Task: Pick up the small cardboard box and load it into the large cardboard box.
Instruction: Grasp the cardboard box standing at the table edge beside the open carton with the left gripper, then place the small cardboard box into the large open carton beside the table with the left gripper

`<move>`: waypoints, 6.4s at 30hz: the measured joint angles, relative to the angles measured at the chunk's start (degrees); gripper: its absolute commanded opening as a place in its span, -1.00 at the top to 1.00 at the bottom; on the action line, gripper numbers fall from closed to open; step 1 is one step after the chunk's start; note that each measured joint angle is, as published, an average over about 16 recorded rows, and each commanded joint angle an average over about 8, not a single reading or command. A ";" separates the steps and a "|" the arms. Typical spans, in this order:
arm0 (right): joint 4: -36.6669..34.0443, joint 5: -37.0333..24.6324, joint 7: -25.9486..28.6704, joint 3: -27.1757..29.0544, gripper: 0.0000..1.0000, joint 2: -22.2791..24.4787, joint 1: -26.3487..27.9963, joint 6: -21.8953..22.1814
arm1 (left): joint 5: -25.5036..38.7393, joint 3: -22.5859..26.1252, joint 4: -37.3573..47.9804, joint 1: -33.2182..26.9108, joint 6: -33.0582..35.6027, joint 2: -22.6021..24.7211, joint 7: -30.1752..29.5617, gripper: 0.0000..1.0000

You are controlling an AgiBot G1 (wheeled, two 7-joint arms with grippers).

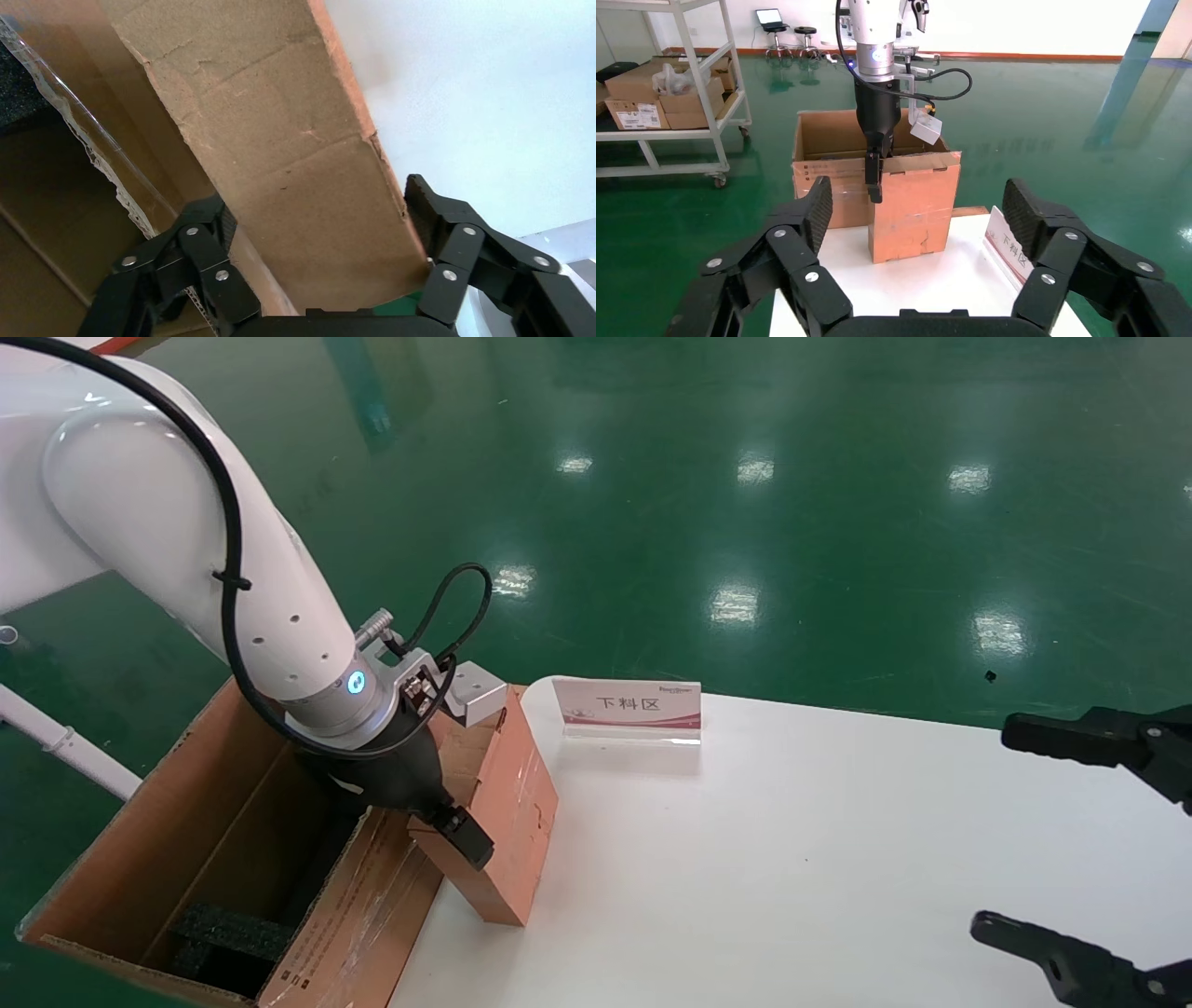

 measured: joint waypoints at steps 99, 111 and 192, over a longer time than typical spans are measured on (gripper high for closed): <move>-0.07 0.12 -0.12 -0.19 1.00 0.07 0.06 0.08 | 3.46 16.04 1.88 -39.48 16.12 -28.18 13.52 1.00; -0.07 0.12 -0.12 -0.19 1.00 0.07 0.06 0.07 | 2.96 15.47 2.32 -38.68 15.29 -27.65 13.74 1.00; -0.12 0.28 -0.24 -0.43 1.00 0.15 0.13 0.14 | 12.53 20.62 4.68 -20.91 -5.13 -30.37 13.62 1.00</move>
